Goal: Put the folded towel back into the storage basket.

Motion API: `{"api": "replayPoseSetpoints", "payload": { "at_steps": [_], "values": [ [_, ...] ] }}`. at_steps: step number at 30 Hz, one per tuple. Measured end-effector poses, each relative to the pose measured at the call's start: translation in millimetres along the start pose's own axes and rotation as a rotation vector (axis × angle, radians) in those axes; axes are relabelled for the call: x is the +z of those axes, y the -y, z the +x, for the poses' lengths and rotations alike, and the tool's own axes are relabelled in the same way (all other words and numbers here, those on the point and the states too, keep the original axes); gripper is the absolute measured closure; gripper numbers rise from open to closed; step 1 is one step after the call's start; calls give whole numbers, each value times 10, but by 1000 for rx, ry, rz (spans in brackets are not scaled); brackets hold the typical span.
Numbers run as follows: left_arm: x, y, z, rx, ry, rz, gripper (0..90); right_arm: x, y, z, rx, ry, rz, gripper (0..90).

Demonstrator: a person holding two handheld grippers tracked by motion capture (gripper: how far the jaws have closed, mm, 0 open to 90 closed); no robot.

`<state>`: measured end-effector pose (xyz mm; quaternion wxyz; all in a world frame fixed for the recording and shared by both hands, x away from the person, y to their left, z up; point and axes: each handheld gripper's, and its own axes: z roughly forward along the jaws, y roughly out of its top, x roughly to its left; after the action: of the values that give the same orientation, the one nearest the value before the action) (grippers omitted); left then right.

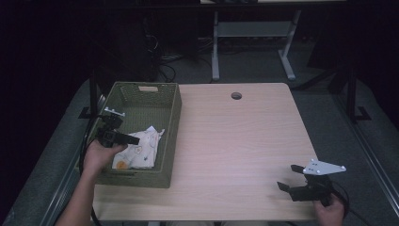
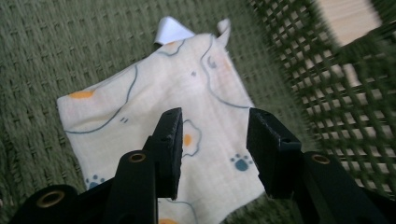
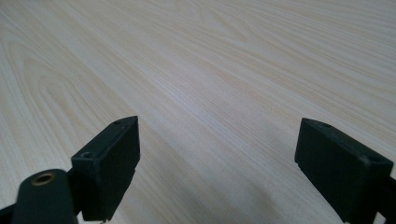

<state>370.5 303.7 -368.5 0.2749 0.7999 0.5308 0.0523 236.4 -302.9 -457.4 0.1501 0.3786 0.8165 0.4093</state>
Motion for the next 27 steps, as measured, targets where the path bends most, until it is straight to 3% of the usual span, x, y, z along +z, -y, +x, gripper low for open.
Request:
{"api": "replayPoseSetpoints", "payload": {
  "at_steps": [3,8,13,20,26,27],
  "values": [
    [-43,-9,-44,18,-10,-5,542,6,-4,7,0,1,0,135],
    [-104,-30,-104,23,37,-52,510,40,-11,17,-12,0,12,135],
    [-171,-36,-119,0,113,-120,487,39,-18,24,-16,-4,12,135],
    [-291,-24,-162,-32,212,-270,435,23,-21,24,-14,-5,8,135],
    [-328,0,-175,-43,317,-361,412,20,-26,34,-19,-6,4,135],
    [-332,8,-165,-48,353,-376,412,19,-26,34,-19,-7,3,135]
  ]
}}
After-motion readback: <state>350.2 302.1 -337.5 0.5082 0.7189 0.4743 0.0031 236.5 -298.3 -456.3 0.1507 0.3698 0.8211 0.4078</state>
